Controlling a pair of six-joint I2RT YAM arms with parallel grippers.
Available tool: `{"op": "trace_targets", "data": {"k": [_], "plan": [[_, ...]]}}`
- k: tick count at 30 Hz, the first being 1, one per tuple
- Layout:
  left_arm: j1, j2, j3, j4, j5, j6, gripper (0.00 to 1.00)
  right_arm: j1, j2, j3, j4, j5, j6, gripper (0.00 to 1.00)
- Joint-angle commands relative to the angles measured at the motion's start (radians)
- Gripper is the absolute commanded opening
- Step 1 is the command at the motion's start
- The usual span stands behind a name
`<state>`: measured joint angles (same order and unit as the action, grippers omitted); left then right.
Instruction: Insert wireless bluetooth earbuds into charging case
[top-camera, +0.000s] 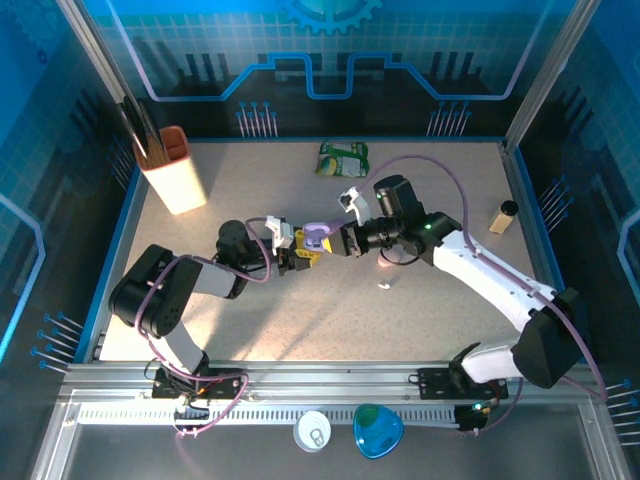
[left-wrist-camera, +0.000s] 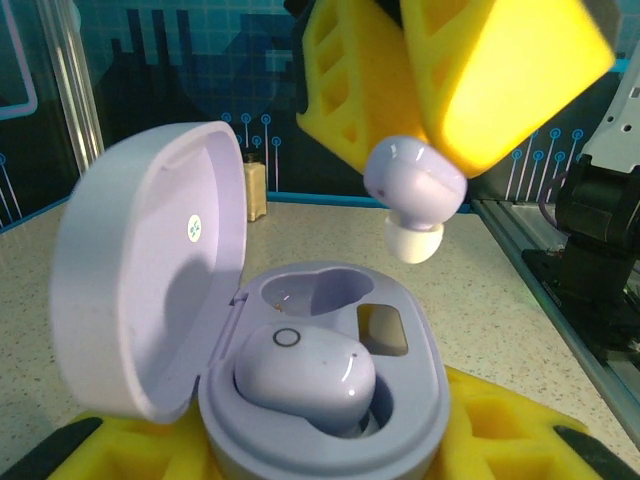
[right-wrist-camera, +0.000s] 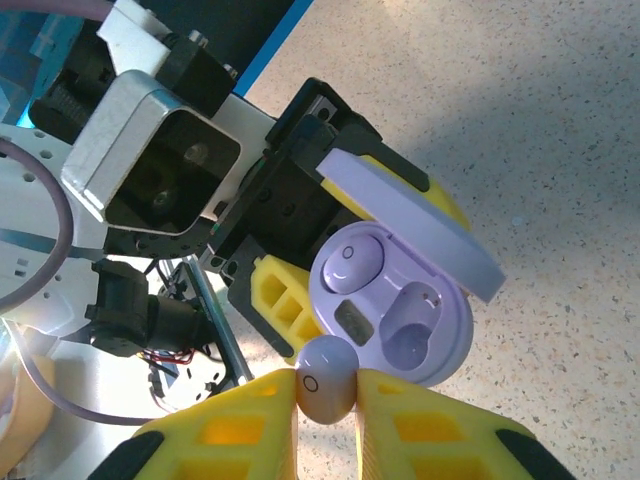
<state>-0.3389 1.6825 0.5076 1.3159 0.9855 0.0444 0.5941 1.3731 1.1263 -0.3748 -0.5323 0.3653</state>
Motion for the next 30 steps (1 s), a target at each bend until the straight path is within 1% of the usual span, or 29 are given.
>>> {"op": "trace_targets", "data": {"k": [1,18,22,30], "plan": [[-0.006,-0.013,-0.001,0.042,0.037,0.035,0.23,-0.014,0.013,0.038,0.011,-0.017,-0.007,0.22],[-0.006,-0.018,-0.003,0.040,0.050,0.058,0.24,-0.027,0.055,0.033,0.058,-0.005,0.017,0.21],[-0.006,-0.018,-0.002,0.045,0.047,0.052,0.24,-0.028,0.072,0.041,0.035,0.010,0.010,0.21],[0.000,-0.010,-0.003,0.048,0.006,0.026,0.24,-0.028,0.065,0.042,-0.021,0.049,-0.014,0.27]]}}
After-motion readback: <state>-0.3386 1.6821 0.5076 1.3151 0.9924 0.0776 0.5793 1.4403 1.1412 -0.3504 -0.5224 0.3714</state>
